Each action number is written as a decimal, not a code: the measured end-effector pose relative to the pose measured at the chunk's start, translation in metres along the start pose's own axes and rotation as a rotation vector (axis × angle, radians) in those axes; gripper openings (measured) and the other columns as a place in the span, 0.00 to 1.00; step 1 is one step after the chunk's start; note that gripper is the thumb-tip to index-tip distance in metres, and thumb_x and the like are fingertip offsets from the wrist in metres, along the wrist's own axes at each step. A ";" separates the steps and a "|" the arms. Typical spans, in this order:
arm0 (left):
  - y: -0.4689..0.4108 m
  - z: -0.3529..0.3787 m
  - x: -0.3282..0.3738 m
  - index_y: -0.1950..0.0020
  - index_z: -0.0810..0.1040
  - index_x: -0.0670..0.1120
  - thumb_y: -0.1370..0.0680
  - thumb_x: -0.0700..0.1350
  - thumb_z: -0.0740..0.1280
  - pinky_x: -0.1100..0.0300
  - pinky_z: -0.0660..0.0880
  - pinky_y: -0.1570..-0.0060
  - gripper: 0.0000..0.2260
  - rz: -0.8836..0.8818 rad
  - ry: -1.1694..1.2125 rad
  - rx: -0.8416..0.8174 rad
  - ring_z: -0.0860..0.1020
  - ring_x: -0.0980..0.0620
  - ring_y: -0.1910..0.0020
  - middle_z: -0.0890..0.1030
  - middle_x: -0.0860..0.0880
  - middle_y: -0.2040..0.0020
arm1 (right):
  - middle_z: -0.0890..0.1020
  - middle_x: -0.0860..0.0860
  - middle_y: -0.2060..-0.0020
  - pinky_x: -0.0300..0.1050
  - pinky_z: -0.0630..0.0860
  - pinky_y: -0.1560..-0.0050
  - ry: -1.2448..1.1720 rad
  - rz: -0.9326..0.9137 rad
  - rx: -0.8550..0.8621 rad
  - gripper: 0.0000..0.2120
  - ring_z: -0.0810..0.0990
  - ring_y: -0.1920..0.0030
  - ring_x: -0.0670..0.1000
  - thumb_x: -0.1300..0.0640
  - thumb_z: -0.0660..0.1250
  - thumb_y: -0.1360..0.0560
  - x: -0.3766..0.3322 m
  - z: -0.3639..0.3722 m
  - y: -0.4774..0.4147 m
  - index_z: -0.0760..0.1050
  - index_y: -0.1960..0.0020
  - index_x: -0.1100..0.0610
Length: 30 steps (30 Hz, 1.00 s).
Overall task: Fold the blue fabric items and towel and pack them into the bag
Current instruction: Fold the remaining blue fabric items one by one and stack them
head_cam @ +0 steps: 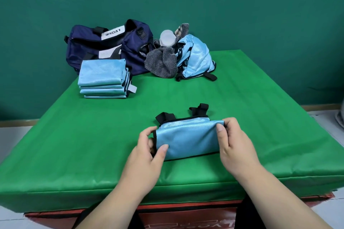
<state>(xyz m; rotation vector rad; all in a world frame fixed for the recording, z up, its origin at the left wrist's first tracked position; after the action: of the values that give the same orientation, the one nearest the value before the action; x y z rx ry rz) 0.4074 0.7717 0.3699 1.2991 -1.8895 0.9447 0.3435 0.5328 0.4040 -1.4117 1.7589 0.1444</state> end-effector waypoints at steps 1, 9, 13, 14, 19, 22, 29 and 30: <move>-0.004 0.001 0.002 0.32 0.63 0.60 0.21 0.50 0.68 0.51 0.76 0.55 0.21 -0.016 -0.030 0.021 0.78 0.59 0.60 0.81 0.61 0.59 | 0.73 0.47 0.69 0.53 0.68 0.64 0.033 0.032 -0.012 0.18 0.75 0.64 0.59 0.36 0.46 0.22 0.000 0.004 -0.005 0.63 0.53 0.49; -0.027 0.003 0.019 0.26 0.59 0.63 0.19 0.49 0.61 0.52 0.71 0.62 0.23 -0.145 -0.241 0.077 0.76 0.46 0.61 0.75 0.54 0.62 | 0.73 0.49 0.67 0.50 0.67 0.63 0.320 0.242 -0.061 0.12 0.72 0.63 0.59 0.44 0.55 0.17 0.015 0.033 -0.045 0.66 0.51 0.51; -0.034 0.007 0.023 0.27 0.63 0.62 0.19 0.51 0.59 0.53 0.75 0.51 0.20 -0.123 -0.437 0.001 0.78 0.47 0.48 0.79 0.53 0.46 | 0.79 0.53 0.62 0.50 0.69 0.60 0.393 0.254 -0.103 0.13 0.77 0.58 0.60 0.43 0.55 0.17 0.021 0.039 -0.050 0.67 0.53 0.52; -0.035 0.009 0.023 0.27 0.63 0.61 0.19 0.52 0.59 0.53 0.75 0.50 0.20 -0.116 -0.496 -0.017 0.77 0.48 0.47 0.78 0.54 0.45 | 0.79 0.53 0.62 0.50 0.69 0.60 0.388 0.259 -0.104 0.13 0.78 0.57 0.60 0.43 0.56 0.18 0.022 0.039 -0.050 0.68 0.53 0.51; -0.035 0.010 0.027 0.31 0.74 0.53 0.22 0.54 0.64 0.48 0.71 0.42 0.20 0.075 -0.649 0.067 0.69 0.45 0.42 0.71 0.49 0.43 | 0.77 0.50 0.63 0.48 0.69 0.59 0.384 0.273 -0.105 0.12 0.78 0.57 0.59 0.43 0.58 0.19 0.024 0.038 -0.053 0.69 0.54 0.50; -0.029 0.034 0.033 0.28 0.70 0.52 0.20 0.58 0.55 0.43 0.58 0.27 0.23 0.256 -0.700 -0.085 0.58 0.45 0.24 0.63 0.46 0.23 | 0.76 0.49 0.61 0.50 0.70 0.53 0.361 0.293 -0.086 0.12 0.74 0.59 0.57 0.43 0.60 0.20 0.027 0.040 -0.055 0.69 0.56 0.49; -0.023 0.060 0.018 0.19 0.53 0.49 0.21 0.66 0.38 0.38 0.43 0.24 0.35 0.185 -0.825 -0.289 0.43 0.48 0.20 0.46 0.50 0.18 | 0.76 0.53 0.46 0.56 0.69 0.39 0.250 0.107 0.190 0.10 0.76 0.44 0.58 0.49 0.69 0.24 0.008 0.013 -0.049 0.78 0.47 0.54; -0.023 0.062 0.016 0.19 0.53 0.50 0.22 0.66 0.38 0.38 0.43 0.24 0.35 0.176 -0.829 -0.291 0.43 0.47 0.20 0.45 0.50 0.18 | 0.76 0.53 0.45 0.56 0.69 0.37 0.251 -0.030 0.166 0.08 0.75 0.42 0.57 0.51 0.67 0.23 -0.004 0.017 -0.044 0.79 0.48 0.55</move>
<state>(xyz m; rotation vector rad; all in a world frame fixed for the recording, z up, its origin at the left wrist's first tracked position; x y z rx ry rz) 0.4178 0.7059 0.3549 1.4797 -2.6681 0.1599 0.3901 0.5296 0.4140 -1.3808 1.9029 -0.1994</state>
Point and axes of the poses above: each hand's wrist, its own y-axis away from the middle knuckle, its own z-axis out of the palm, x = y × z, the point moved 8 cm from there along -y, towards the middle knuckle
